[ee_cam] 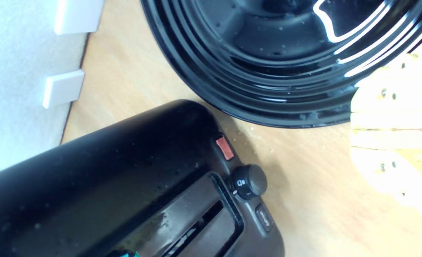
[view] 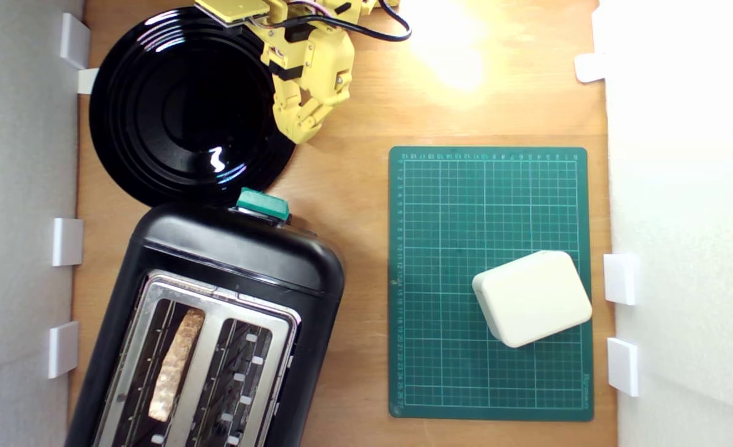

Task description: Start toaster

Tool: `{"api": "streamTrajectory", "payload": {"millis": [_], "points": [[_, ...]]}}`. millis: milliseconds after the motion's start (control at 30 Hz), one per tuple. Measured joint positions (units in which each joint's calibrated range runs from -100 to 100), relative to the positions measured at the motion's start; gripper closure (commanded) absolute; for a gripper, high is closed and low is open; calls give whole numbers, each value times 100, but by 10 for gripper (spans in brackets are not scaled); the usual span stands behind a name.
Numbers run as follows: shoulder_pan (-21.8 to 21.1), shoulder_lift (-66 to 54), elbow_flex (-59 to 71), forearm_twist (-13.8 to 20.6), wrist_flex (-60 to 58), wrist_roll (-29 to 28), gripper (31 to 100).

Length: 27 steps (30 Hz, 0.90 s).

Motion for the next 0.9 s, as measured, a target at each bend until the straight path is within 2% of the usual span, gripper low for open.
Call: {"api": "streamTrajectory", "payload": {"millis": [300, 433, 600, 900], "points": [[54, 1792, -2132, 19, 51, 156, 989], [9, 2684, -3197, 404, 51, 151, 989], [0, 3468, -4337, 664, 51, 156, 989], [-117, 4760, -6089, 761, 51, 399, 989]]}}
